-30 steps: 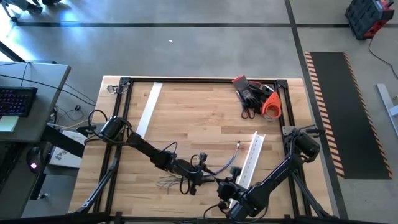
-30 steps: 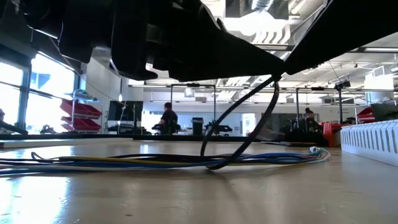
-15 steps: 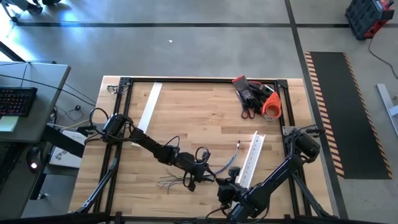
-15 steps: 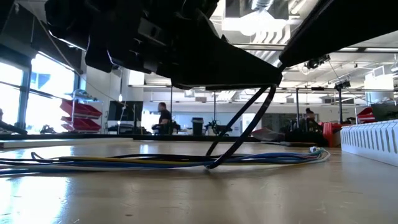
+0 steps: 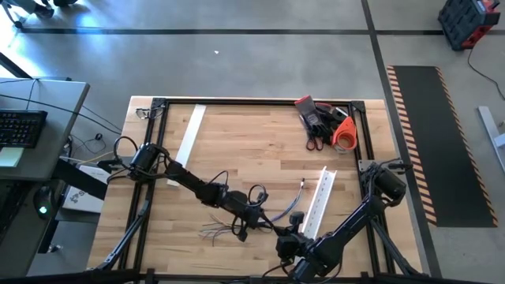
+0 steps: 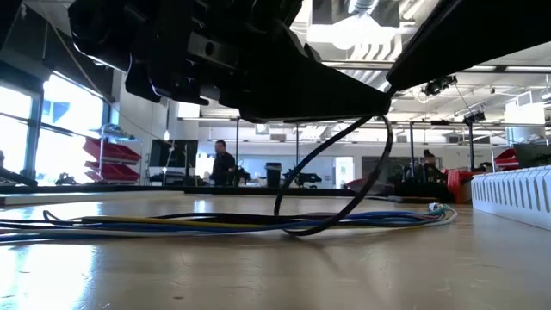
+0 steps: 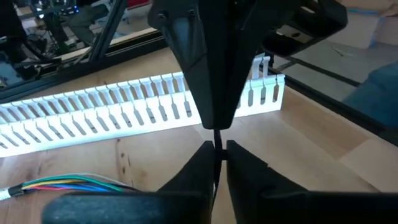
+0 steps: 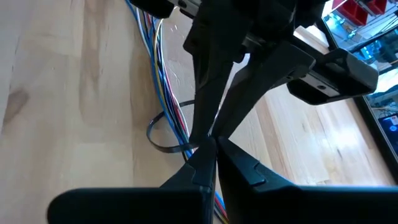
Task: Ziptie cables
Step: Wrap the colored cables with the black zip tie
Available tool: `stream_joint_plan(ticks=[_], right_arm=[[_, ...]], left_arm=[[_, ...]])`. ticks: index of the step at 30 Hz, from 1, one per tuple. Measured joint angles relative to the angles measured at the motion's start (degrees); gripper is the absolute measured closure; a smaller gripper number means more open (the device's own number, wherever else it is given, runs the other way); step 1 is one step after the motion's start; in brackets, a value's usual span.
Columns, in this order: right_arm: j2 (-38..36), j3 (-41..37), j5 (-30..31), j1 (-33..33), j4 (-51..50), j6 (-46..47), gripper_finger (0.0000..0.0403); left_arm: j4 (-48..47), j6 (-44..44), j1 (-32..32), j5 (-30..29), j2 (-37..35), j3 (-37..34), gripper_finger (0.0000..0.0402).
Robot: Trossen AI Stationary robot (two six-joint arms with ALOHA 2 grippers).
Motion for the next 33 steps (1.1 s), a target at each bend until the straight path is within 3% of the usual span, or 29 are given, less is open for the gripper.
stream_joint_plan(ticks=[17,21,26,33], right_arm=[[0.0,0.0,-1.1,3.7,-3.7,3.1,0.0403],[0.0,0.0,-1.2,3.6,-2.4,-7.1,0.0403],[0.0,0.0,-1.2,3.0,0.0,-23.3,0.0403],[0.0,0.0,0.7,2.7,0.3,-36.7,0.0403]], left_arm=[[1.1,2.4,-0.9,-6.9,0.1,0.0,0.0401],[3.1,2.9,-0.5,-3.8,0.1,0.0,0.0382],[3.8,0.5,1.0,2.4,0.1,0.5,0.0322],[-2.0,-1.0,2.3,8.5,0.1,3.5,0.0248]])
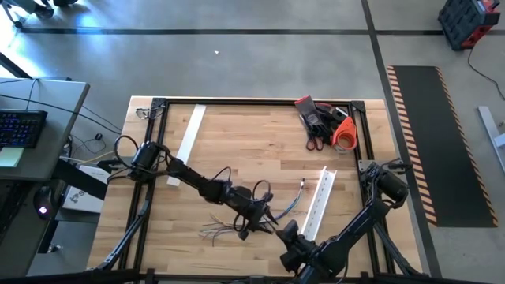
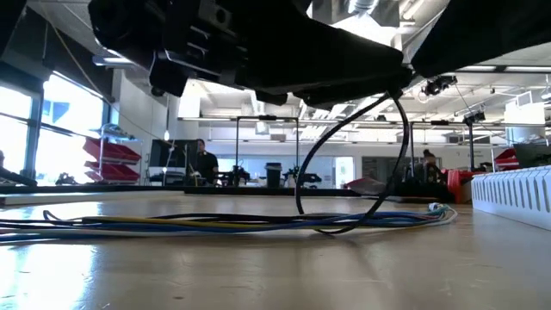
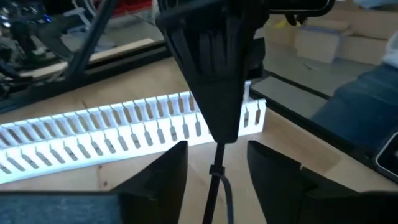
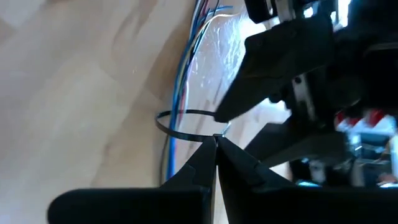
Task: Ziptie cables
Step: Wrap the colored cables with the black zip tie
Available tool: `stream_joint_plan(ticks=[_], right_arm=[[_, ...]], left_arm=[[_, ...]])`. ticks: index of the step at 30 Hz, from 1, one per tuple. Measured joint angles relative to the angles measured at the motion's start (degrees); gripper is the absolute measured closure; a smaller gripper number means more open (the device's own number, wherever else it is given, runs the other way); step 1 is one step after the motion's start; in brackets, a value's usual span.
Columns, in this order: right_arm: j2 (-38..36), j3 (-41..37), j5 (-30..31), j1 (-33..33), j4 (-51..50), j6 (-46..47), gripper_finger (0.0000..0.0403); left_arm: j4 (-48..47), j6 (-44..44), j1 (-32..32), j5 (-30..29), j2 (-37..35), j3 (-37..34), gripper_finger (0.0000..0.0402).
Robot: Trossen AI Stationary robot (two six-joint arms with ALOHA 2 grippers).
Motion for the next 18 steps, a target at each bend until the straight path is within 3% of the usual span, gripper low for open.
stream_joint_plan(ticks=[7,18], right_arm=[[0.0,0.0,2.1,0.0,1.1,-8.9,0.0403],[0.0,0.0,3.7,0.1,2.5,-11.7,0.0403]], left_arm=[[-4.2,1.1,0.0,1.0,0.0,1.9,0.0245],[-5.2,2.0,0.0,1.1,0.0,1.9,0.0325]])
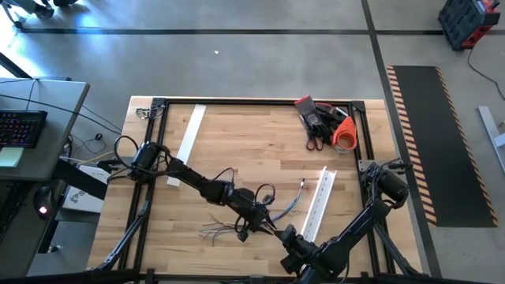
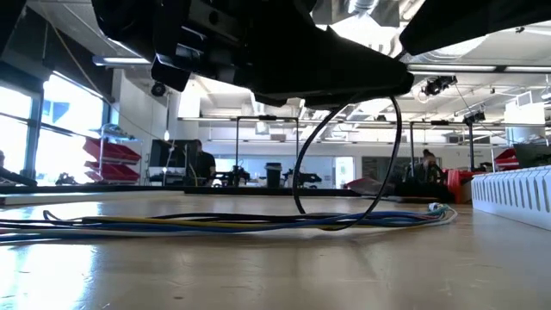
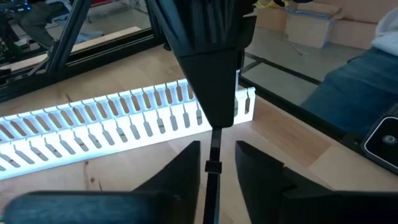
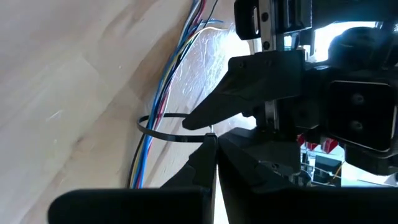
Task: Ziptie cables
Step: Wrap the colored cables with the black zip tie
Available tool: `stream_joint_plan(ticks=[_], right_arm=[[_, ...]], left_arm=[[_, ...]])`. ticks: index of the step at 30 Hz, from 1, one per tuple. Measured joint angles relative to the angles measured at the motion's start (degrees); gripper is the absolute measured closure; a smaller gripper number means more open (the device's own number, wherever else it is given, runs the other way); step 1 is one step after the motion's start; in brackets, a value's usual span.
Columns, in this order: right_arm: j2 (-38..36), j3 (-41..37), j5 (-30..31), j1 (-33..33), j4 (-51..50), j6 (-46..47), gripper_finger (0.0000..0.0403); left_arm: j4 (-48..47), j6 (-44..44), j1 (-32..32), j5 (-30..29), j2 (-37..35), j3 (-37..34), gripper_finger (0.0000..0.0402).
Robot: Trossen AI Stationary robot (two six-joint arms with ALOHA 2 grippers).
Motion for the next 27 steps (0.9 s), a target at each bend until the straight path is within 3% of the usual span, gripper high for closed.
stream_joint_plan(ticks=[8,16,27], right_arm=[[0.0,0.0,0.0,0.3,0.0,1.7,0.0403],[0.0,0.0,-0.3,0.4,-0.4,16.6,0.0399],[-0.6,0.0,-6.9,-0.6,-1.4,50.7,0.0259]], left_arm=[[-0.8,0.3,0.0,0.0,0.0,0.0,0.0392],[-0.8,1.4,-0.6,-3.9,0.0,0.0,0.0397],[-0.9,3.6,-2.3,-10.5,0.0,0.0,0.0399]])
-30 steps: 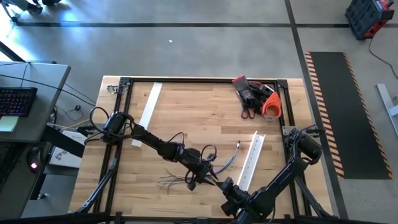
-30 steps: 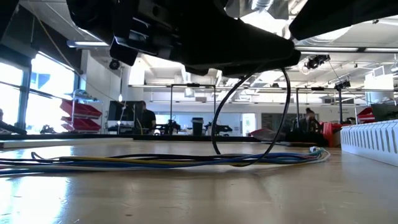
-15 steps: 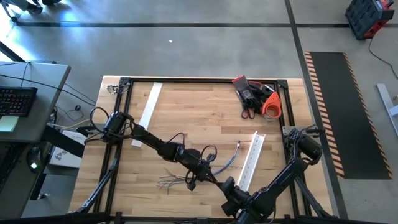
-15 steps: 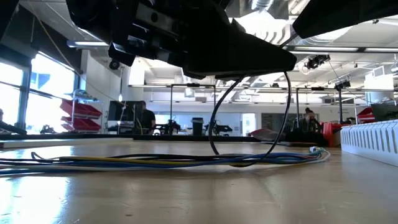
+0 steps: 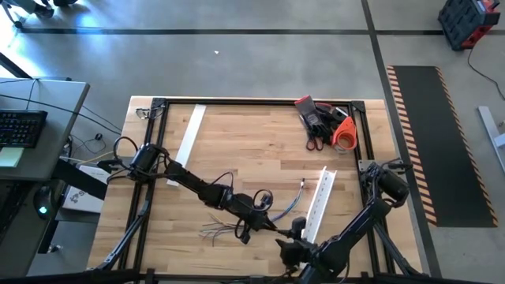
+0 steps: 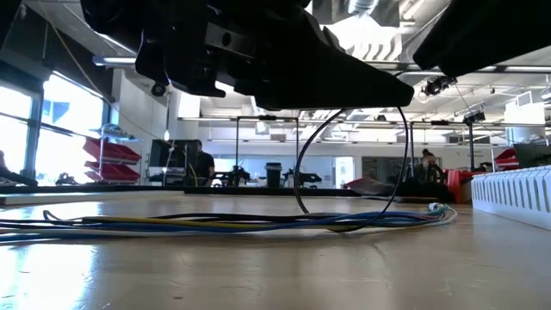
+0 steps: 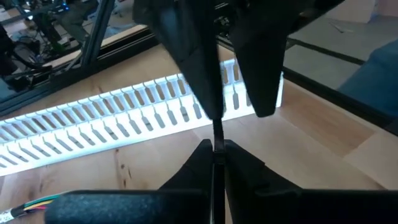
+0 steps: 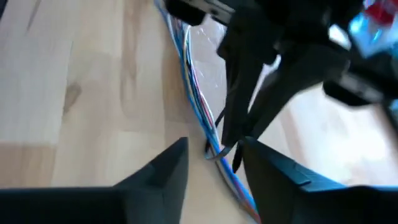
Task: Ziptie cables
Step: Wrap the colored cables with the black zip tie
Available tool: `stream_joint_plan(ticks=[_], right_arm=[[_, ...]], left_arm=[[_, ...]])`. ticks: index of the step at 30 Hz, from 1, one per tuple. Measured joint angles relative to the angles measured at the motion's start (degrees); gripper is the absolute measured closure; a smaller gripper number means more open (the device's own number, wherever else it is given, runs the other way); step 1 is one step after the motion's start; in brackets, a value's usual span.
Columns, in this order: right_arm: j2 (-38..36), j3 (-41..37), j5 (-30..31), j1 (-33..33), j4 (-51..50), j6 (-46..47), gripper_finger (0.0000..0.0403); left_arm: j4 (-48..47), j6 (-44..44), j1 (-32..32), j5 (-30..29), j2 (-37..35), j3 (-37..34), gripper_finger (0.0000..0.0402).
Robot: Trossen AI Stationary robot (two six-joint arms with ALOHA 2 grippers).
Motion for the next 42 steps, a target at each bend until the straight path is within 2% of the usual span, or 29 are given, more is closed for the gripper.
stream_joint_plan(ticks=[4,11,18,22,32,42], right_arm=[[0.0,0.0,0.2,-1.0,-0.5,7.8,0.025],[0.0,0.0,0.4,-1.7,-1.6,12.0,0.0283],[0.0,0.0,0.6,-1.7,-1.6,13.4,0.0349],[0.0,0.0,3.7,-1.0,-1.4,13.0,0.0395],[-0.1,0.0,1.8,0.6,-3.5,15.4,0.0402],[-0.5,0.7,-0.8,9.3,-17.3,37.4,0.0402]], left_arm=[[0.0,0.0,0.0,-0.5,0.0,0.0,0.0398],[-0.1,0.0,0.0,-0.5,0.0,0.0,0.0396],[-0.1,0.0,0.0,-0.6,0.0,0.0,0.0395],[0.0,-0.1,0.0,-0.6,0.0,0.0,0.0395],[-0.5,1.2,0.0,-0.7,0.0,0.0,0.0394],[-3.9,2.3,0.2,-2.8,-0.3,0.0,0.0394]])
